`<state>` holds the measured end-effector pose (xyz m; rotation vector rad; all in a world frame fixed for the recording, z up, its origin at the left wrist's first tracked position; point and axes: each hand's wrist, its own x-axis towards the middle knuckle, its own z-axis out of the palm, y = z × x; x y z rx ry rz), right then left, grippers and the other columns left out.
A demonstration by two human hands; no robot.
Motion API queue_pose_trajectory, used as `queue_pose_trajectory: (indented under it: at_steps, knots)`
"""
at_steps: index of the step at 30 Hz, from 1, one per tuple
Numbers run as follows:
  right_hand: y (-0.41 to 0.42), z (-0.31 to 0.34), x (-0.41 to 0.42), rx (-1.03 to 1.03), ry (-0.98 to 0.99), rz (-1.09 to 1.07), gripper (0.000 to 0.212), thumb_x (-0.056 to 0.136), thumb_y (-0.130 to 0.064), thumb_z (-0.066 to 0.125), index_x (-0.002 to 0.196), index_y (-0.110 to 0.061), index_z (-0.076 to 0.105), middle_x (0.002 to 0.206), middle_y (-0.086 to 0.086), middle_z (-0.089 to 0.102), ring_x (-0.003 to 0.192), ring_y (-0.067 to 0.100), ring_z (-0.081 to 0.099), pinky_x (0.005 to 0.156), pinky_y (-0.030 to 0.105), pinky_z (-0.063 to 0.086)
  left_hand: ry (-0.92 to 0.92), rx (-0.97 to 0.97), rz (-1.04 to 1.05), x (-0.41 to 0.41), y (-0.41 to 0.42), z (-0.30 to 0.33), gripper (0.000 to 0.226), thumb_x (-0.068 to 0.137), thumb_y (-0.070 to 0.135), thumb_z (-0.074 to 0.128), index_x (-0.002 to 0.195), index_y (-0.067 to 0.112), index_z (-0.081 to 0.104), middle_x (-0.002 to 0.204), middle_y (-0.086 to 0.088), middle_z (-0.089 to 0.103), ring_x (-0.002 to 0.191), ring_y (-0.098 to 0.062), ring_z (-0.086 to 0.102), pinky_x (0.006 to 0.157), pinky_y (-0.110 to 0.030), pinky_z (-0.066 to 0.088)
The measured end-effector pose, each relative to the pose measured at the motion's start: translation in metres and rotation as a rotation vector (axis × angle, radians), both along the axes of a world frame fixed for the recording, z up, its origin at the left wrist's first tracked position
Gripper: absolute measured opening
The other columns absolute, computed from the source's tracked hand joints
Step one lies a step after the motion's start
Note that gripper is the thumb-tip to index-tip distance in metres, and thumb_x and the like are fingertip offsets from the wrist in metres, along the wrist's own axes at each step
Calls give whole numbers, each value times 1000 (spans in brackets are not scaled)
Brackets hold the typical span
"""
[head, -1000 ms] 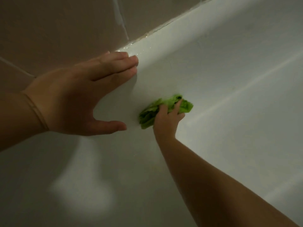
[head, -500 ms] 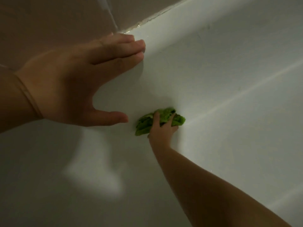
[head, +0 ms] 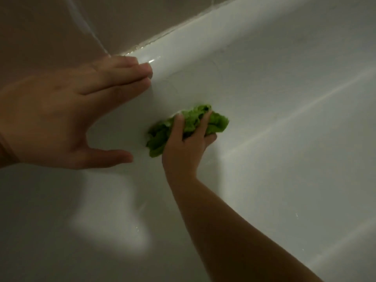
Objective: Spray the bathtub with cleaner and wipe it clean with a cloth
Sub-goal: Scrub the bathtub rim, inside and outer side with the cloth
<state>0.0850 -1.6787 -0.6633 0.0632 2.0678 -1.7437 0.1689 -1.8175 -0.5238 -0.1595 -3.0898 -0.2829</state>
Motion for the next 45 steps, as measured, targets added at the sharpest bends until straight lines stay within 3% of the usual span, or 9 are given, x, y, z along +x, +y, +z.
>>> queue_pose_trajectory:
  at_steps: [4, 11, 15, 21, 25, 29, 35, 42, 45]
  knots:
    - [0, 13, -75, 39, 329, -247, 69, 95, -58, 50, 159, -39, 32, 125, -6, 31, 124, 28, 51, 111, 47, 45, 26, -58, -36, -8, -6, 4, 110, 78, 73, 67, 152, -3, 40, 163, -13, 36, 151, -30, 34, 123, -47, 29]
    - [0, 21, -32, 12, 210, -51, 79, 89, -73, 35, 160, -47, 10, 158, 2, 16, 146, 32, 31, 118, 55, 36, 55, -64, -35, -9, -4, 1, 113, 76, 77, 66, 155, 2, 39, 165, -6, 34, 153, -26, 33, 125, -44, 26]
    - [-9, 63, -89, 1, 400, -266, 72, 94, -57, 52, 159, -34, 32, 131, 0, 34, 126, 31, 46, 113, 45, 41, 45, -54, -39, -12, -5, 0, 117, 75, 83, 63, 158, 6, 34, 166, -5, 31, 154, -26, 30, 125, -46, 25]
    - [-12, 44, -96, 16, 65, -422, 72, 92, -62, 40, 157, -31, 38, 120, 1, 35, 122, 37, 49, 110, 45, 43, 65, -55, -58, -23, -3, 0, 116, 77, 82, 63, 159, 6, 32, 166, -6, 31, 154, -26, 30, 127, -42, 22]
    - [-13, 63, -65, -19, 302, -213, 72, 94, -58, 46, 160, -37, 27, 140, 5, 34, 125, 26, 39, 114, 43, 35, 69, -58, -63, -33, 0, 0, 117, 76, 81, 65, 159, 5, 33, 166, -7, 31, 154, -27, 30, 125, -45, 25]
    - [-8, 54, -128, -34, 423, -420, 63, 96, -48, 53, 155, -27, 44, 126, 5, 43, 116, 30, 51, 106, 48, 47, 76, -65, -82, -40, 0, -1, 115, 78, 80, 64, 156, 1, 35, 165, -10, 33, 153, -29, 31, 123, -51, 30]
    - [4, -15, -86, 42, 31, -263, 76, 93, -61, 37, 161, -29, 28, 142, 12, 34, 134, 37, 43, 115, 50, 38, 100, -77, -103, -49, 2, -2, 109, 79, 71, 71, 153, -3, 39, 161, -16, 38, 150, -34, 37, 115, -61, 37]
    - [1, -27, -116, 64, 235, -380, 70, 93, -57, 45, 157, -29, 40, 131, 5, 38, 125, 35, 49, 114, 48, 40, 119, -73, -103, -57, 5, -4, 106, 80, 68, 71, 152, -4, 41, 160, -16, 40, 149, -34, 37, 118, -59, 35]
    - [14, -73, -110, 191, -81, -311, 74, 96, -68, 35, 160, -31, 30, 155, 17, 28, 138, 41, 43, 118, 52, 36, 135, -70, -106, -59, 5, -4, 105, 80, 67, 72, 150, -5, 43, 159, -16, 41, 149, -33, 38, 121, -54, 33]
